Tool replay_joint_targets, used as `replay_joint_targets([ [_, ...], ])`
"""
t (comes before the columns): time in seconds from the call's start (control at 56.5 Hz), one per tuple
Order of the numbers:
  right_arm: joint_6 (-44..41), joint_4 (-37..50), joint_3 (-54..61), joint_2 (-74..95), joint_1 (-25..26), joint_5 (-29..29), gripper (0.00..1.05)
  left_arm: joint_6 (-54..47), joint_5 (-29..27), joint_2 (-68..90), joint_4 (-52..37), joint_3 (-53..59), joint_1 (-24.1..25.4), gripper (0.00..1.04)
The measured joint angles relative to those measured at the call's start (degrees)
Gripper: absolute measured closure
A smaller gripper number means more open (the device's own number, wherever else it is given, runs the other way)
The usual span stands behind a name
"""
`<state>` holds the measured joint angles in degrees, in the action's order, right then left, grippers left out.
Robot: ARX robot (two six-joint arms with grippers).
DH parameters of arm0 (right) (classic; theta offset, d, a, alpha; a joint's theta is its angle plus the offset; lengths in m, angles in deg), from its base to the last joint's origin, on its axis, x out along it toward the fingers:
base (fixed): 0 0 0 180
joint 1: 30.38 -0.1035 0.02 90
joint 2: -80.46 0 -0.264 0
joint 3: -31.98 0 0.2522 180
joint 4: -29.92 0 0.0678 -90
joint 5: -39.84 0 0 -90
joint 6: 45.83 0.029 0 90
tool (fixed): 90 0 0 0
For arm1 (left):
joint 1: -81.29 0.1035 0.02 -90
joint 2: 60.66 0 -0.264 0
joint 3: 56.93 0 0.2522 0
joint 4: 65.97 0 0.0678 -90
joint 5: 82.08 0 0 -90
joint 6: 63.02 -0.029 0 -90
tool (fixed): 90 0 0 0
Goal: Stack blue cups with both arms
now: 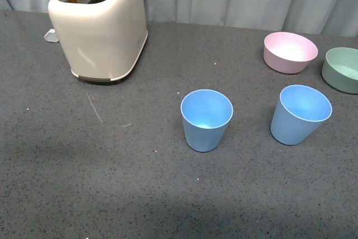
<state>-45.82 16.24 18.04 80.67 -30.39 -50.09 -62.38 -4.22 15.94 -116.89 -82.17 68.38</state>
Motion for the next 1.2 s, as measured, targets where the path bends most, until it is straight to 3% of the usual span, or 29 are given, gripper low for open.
replay_joint_targets([
  [0.549, 0.0, 0.0, 0.0, 0.0, 0.0, 0.0, 0.1, -0.17, 6.88, -25.22, 16.2, 9.27, 7.69, 1.01],
  [0.619, 0.0, 0.0, 0.0, 0.0, 0.0, 0.0, 0.1, -0.22, 11.08, -28.24, 18.75, 9.77, 10.56, 1.01],
  [0.708, 0.0, 0.0, 0.0, 0.0, 0.0, 0.0, 0.1, -0.22, 11.72, -31.91, 21.92, 10.29, 12.41, 1.01],
  [1.204, 0.0, 0.0, 0.0, 0.0, 0.0, -0.02, 0.1, -0.22, 12.0, -51.36, 39.5, 10.4, 12.76, 1.01],
])
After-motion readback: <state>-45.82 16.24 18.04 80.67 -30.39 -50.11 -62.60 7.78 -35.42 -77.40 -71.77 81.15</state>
